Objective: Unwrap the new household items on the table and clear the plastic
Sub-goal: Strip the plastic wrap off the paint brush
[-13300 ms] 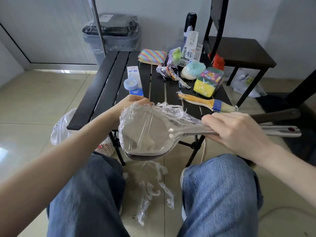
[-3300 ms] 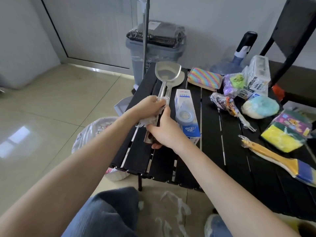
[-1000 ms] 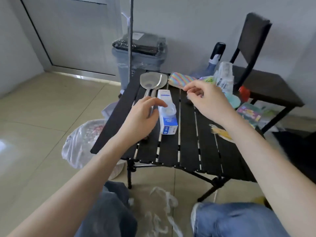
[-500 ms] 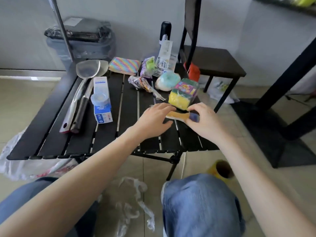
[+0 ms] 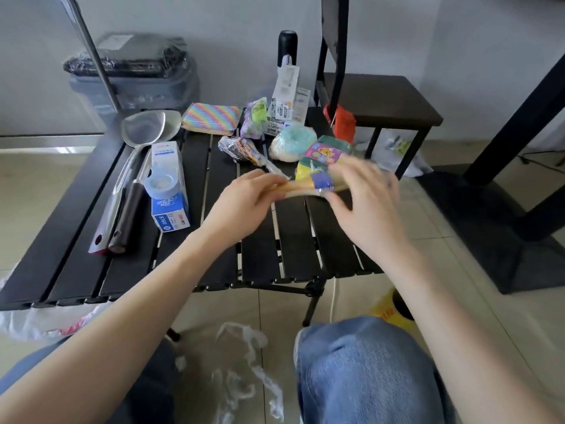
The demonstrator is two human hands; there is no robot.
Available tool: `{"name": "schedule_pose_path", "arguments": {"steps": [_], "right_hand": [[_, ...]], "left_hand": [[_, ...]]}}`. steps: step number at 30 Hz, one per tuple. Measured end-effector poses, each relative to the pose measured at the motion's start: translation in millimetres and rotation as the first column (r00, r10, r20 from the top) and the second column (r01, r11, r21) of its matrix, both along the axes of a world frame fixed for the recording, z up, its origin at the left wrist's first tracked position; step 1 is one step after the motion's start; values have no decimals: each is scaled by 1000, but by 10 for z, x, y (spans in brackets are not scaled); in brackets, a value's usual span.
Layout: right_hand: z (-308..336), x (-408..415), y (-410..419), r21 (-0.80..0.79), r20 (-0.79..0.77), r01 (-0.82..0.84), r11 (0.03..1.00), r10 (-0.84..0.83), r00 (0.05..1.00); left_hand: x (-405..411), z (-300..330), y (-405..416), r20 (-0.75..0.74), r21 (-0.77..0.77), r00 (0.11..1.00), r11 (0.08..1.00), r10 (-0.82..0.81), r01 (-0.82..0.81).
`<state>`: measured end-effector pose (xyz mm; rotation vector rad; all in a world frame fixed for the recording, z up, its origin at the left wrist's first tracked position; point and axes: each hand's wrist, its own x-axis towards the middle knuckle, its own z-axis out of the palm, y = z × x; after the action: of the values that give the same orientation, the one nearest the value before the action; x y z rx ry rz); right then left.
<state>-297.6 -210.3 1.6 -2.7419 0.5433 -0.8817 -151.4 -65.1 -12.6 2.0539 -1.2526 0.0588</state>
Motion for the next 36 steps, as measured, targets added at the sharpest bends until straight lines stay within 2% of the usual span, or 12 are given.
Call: {"name": "schedule_pose_path", "arguments": {"steps": [2,4,5,7,8,9,11,16,21,29,32,36], "right_hand": [[53,85,101,37,233,43,998,-50,971],[80,182,245,291,373,-12,957,-102,922],[101,238,328,474,380,-78,877,-124,916],[107,377,468,807,276,-184,561,-83,957],[91,450,515,884,226,-198,424,-14,974],[78,520,555,905,203,-211,371,59,977],[73,647,618,892,244,-276,359,131,961],[71,870,629,864,334,-342,371,87,939],[-69,950,706,875,368,-410,255,197,909],[-124,1032,764,858,462,-484,172,151,874],[-169,1030,752,867,449,-466,179,127,884],[-186,981,713,862,439,-456,221,123,890]], "left_hand": [[0,67,113,-138,-48,988,996,65,-72],[-14,105,213,-295,-65,953,993,72,-95],[-18,115,256,-387,-90,921,992,46,-88],[-32,116,311,-570,-165,821,983,-29,-80],[-31,106,327,-631,-202,773,976,-65,-83],[-22,101,337,-662,-230,744,969,-89,-89],[23,72,352,-670,-255,735,962,-104,-97],[160,-11,457,-655,-232,752,967,-73,-108],[152,-92,456,-559,-284,829,944,-20,-169],[204,-117,378,-469,-334,880,909,68,-249],[196,-197,368,-472,-382,873,864,123,-328],[153,-175,392,-382,-389,917,880,116,-273]]}}
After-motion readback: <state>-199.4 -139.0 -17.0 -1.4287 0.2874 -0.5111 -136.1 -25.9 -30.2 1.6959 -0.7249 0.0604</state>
